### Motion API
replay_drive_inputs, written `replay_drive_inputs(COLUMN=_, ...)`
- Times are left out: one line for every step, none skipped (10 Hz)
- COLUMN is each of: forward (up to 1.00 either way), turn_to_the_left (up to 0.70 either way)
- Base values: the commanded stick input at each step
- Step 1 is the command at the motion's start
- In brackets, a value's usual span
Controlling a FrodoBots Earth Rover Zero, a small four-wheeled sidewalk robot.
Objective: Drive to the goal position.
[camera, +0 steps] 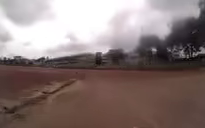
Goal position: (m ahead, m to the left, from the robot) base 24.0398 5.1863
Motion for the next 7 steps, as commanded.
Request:
replay_drive_inputs(forward=1.00, turn_to_the_left=0.00)
replay_drive_inputs(forward=1.00, turn_to_the_left=0.00)
replay_drive_inputs(forward=1.00, turn_to_the_left=0.00)
replay_drive_inputs(forward=1.00, turn_to_the_left=0.00)
replay_drive_inputs(forward=1.00, turn_to_the_left=0.00)
replay_drive_inputs(forward=1.00, turn_to_the_left=0.00)
replay_drive_inputs(forward=1.00, turn_to_the_left=0.00)
